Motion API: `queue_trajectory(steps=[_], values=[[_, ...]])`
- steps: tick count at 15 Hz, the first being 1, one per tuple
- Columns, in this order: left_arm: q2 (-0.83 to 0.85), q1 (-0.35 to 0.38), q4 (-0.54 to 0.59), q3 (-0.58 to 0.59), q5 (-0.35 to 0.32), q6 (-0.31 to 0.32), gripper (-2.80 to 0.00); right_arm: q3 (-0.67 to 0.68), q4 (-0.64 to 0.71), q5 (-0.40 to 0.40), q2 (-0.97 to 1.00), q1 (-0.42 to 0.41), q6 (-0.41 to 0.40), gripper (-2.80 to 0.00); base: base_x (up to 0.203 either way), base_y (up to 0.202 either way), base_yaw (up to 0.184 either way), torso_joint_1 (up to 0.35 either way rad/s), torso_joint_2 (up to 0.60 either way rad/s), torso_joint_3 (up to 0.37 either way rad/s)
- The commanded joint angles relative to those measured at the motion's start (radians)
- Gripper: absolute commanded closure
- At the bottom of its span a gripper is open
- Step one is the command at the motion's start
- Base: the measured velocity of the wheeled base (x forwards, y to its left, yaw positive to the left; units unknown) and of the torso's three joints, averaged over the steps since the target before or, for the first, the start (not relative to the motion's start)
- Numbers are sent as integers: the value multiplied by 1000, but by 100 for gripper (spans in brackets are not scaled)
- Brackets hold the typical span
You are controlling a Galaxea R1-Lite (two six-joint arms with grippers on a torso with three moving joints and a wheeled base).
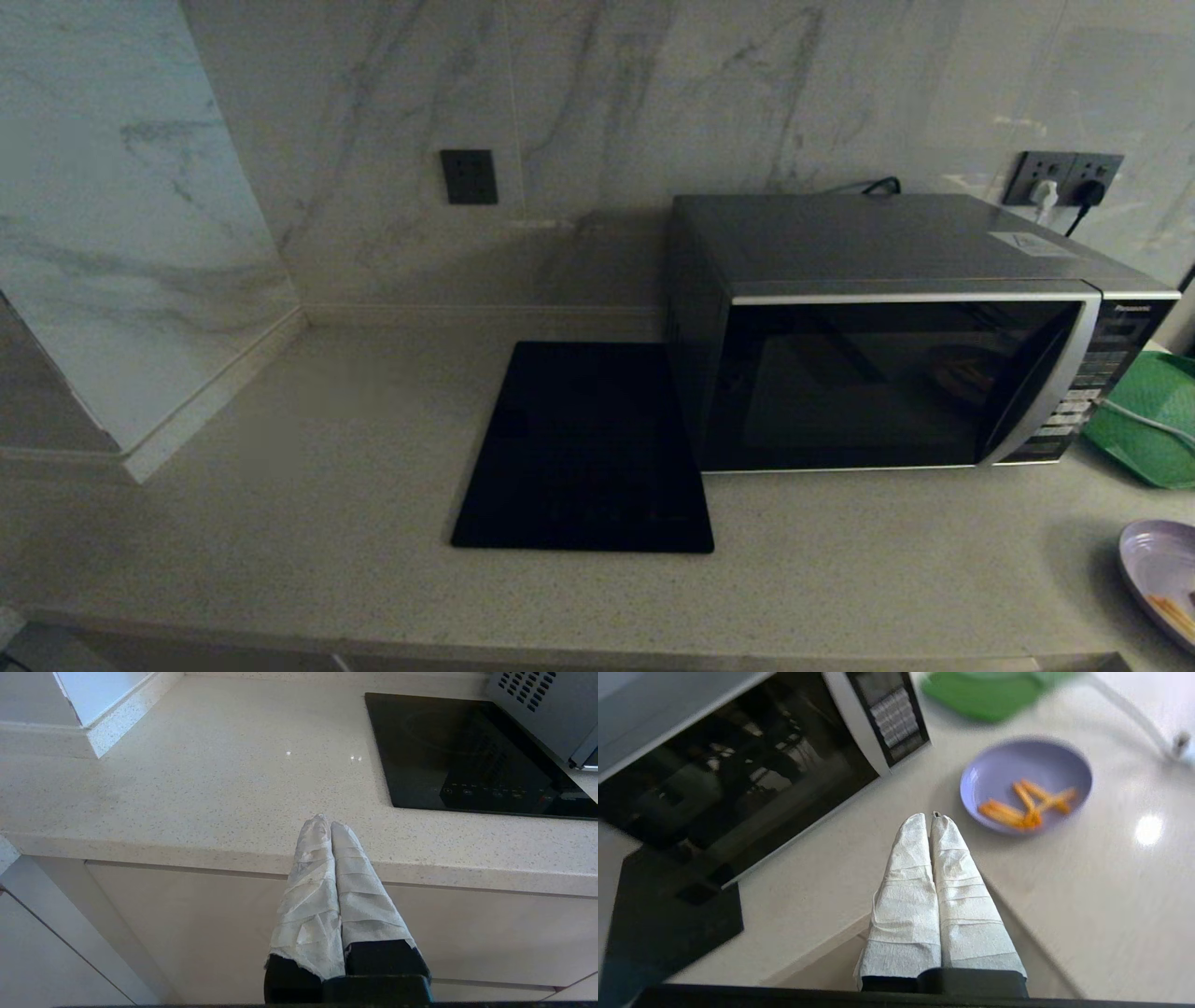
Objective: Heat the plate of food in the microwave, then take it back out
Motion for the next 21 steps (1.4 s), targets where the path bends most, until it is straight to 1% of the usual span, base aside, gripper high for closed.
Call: queue_trajectory(steps=[1, 6, 7, 9, 10, 12, 13, 14, 15, 16, 18, 20, 21], values=[[0, 2, 0, 0, 1, -1, 0, -4, 9, 4, -68, -3, -8, 0, 0, 0, 0, 0, 0, 0], [0, 1, 0, 0, 0, -1, 0, 19, 23, 5, -124, 21, -22, 0, 0, 0, 0, 0, 0, 0], [1, 2, 0, 0, 1, -1, 0, 33, 23, 7, -161, 31, -42, 0, 0, 0, 0, 0, 0, 0], [0, 1, -1, 0, 1, -1, 0, 74, 22, 20, -267, 39, -143, 0, 0, 0, 0, 0, 0, 0], [0, 1, -1, 0, 1, -1, 0, 94, 22, 50, -328, 41, -203, 0, 0, 0, 0, 0, 0, 0], [0, 1, -1, 0, 0, -1, 0, 127, 16, 107, -352, 43, -263, 0, 0, 0, 0, 0, 0, 0], [0, 1, 0, 0, 0, -1, 0, 168, 9, 119, -350, 43, -266, 0, 0, 0, 0, 0, 0, 0], [1, 1, 0, 0, 0, -1, 0, 230, -23, 125, -350, 43, -267, 0, 0, 0, 0, 0, 0, 0], [1, 2, 0, 0, 0, -1, 0, 306, -88, 131, -349, 43, -267, 0, 0, 0, 0, 0, 0, 0], [0, 1, 0, 0, 0, -1, 0, 395, -181, 144, -349, 43, -272, 0, 0, 0, 0, 0, 0, 0], [1, 2, 0, 0, 1, -1, 0, 539, -365, 220, -349, 43, -315, 0, 0, 0, 0, 0, 0, 0], [0, 1, 0, 0, 0, -1, 0, 618, -416, 277, -349, 43, -372, 0, 0, 0, 0, 0, 0, 0], [1, 2, 0, 0, 1, -1, 0, 653, -424, 295, -349, 43, -382, 0, 0, 0, 0, 0, 0, 0]])
